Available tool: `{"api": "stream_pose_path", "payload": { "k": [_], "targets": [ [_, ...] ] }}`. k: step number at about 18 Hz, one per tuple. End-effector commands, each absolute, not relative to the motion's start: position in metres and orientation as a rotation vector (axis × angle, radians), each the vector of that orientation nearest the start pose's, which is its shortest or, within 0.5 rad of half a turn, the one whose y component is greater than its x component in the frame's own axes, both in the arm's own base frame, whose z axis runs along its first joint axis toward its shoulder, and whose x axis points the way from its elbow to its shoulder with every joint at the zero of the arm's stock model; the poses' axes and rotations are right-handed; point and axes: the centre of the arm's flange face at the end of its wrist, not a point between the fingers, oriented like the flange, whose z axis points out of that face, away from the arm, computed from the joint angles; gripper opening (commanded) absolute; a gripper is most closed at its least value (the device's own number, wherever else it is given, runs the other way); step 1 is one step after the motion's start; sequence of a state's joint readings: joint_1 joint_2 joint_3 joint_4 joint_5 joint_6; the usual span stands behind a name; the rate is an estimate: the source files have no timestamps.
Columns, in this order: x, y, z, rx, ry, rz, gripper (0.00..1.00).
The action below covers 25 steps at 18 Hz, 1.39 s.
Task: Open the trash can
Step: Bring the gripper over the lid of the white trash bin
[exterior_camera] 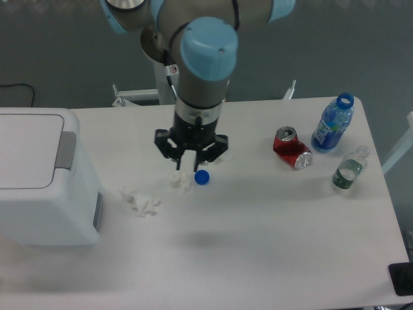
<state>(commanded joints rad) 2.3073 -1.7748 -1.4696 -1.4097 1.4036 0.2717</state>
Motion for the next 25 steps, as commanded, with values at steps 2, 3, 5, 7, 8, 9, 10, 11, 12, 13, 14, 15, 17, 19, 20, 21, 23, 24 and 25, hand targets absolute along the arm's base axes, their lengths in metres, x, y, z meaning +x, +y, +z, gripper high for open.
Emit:
{"api": "stream_pose_path", "payload": {
  "k": [2, 3, 5, 7, 8, 9, 10, 11, 12, 13, 14, 15, 17, 19, 20, 21, 23, 24, 25],
  "targets": [
    [-0.270, 0.537, 0.448, -2.918, -0.721, -0.185, 0.31],
    [-0.262, 0.541, 0.448, -2.917, -0.727, -0.188, 0.31],
    [-0.250, 0.547, 0.453, -2.897, -0.765, -0.207, 0.28],
    [-0.245, 0.551, 0.459, -2.874, -0.820, -0.237, 0.24],
    [-0.240, 0.552, 0.461, -2.879, -0.817, -0.253, 0.24],
    [-0.235, 0.554, 0.462, -2.889, -0.809, -0.264, 0.24],
    [-0.231, 0.554, 0.464, -2.890, -0.808, -0.276, 0.24],
    [-0.227, 0.552, 0.467, -2.884, -0.811, -0.297, 0.22],
    [-0.225, 0.551, 0.470, -2.877, -0.820, -0.317, 0.22],
    [-0.225, 0.551, 0.471, -2.869, -0.832, -0.330, 0.20],
    [-0.223, 0.551, 0.472, -2.861, -0.854, -0.349, 0.20],
    [-0.223, 0.551, 0.473, -2.857, -0.862, -0.353, 0.20],
    [-0.219, 0.549, 0.481, -2.836, -0.856, -0.369, 0.20],
    [-0.216, 0.548, 0.484, -2.830, -0.861, -0.385, 0.20],
    [-0.215, 0.548, 0.485, -2.828, -0.867, -0.388, 0.20],
    [-0.214, 0.548, 0.484, -2.828, -0.868, -0.393, 0.20],
    [-0.212, 0.548, 0.488, -2.815, -0.862, -0.417, 0.16],
    [-0.210, 0.546, 0.493, -2.805, -0.856, -0.420, 0.15],
    [-0.207, 0.545, 0.496, -2.801, -0.851, -0.421, 0.15]
  ]
}}
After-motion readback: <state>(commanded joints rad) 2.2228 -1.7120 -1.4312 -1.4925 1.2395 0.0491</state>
